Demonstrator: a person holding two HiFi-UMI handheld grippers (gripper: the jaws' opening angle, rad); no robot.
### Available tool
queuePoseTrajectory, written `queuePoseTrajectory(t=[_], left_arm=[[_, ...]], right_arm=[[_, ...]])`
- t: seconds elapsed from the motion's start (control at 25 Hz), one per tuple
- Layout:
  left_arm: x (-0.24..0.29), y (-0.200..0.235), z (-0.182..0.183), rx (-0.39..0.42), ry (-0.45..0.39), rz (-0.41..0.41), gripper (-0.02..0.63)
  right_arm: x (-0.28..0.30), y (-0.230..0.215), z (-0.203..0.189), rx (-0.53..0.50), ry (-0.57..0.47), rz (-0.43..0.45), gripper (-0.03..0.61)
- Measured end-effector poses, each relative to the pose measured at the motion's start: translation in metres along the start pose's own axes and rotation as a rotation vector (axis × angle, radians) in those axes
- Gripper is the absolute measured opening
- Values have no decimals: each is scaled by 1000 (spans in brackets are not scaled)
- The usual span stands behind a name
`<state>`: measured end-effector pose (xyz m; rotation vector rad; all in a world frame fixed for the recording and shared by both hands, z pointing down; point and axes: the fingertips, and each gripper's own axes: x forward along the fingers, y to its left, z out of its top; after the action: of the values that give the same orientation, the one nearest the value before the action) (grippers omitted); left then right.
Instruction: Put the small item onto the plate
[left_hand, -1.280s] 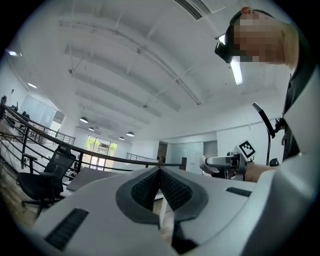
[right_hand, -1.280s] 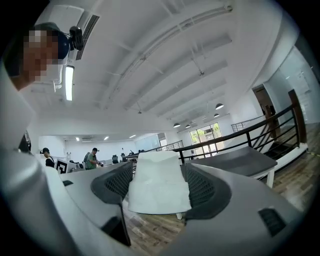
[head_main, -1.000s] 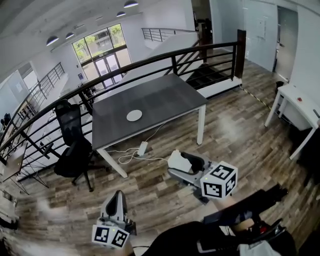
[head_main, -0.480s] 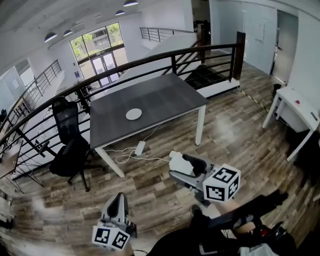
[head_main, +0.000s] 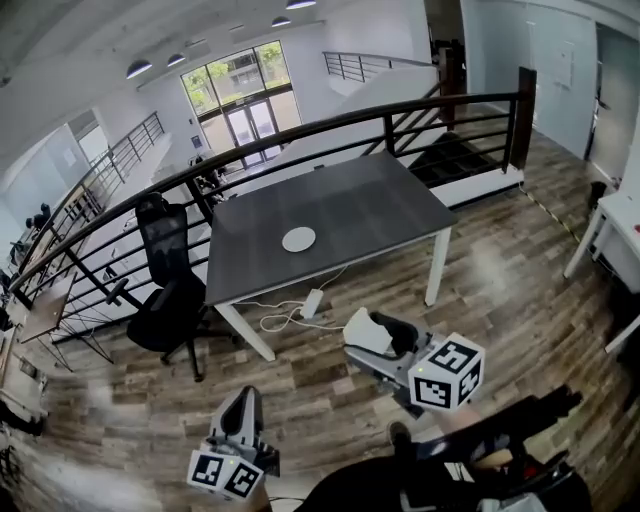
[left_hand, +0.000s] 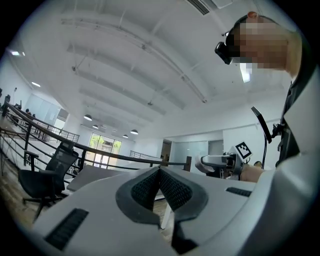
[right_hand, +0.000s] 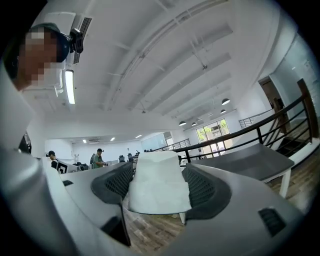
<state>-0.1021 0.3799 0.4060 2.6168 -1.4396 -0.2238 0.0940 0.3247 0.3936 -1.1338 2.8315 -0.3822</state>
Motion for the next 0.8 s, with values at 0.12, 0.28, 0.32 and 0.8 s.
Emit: queuePoseTrajectory(t=[0.12, 0.28, 0.32, 0.8], left_arm=[[35, 2, -6, 1, 6, 22, 5], [50, 5, 1, 6, 25, 40, 5], [53, 6, 1, 7, 29, 44, 5], [164, 2, -4, 8, 19, 76, 5]], right_arm=[[12, -30, 7, -10, -8, 36, 336], [23, -36, 15, 13, -21, 67, 336], [24, -39, 16, 10, -21, 68, 336], [38, -133, 36, -15, -9, 107, 336]])
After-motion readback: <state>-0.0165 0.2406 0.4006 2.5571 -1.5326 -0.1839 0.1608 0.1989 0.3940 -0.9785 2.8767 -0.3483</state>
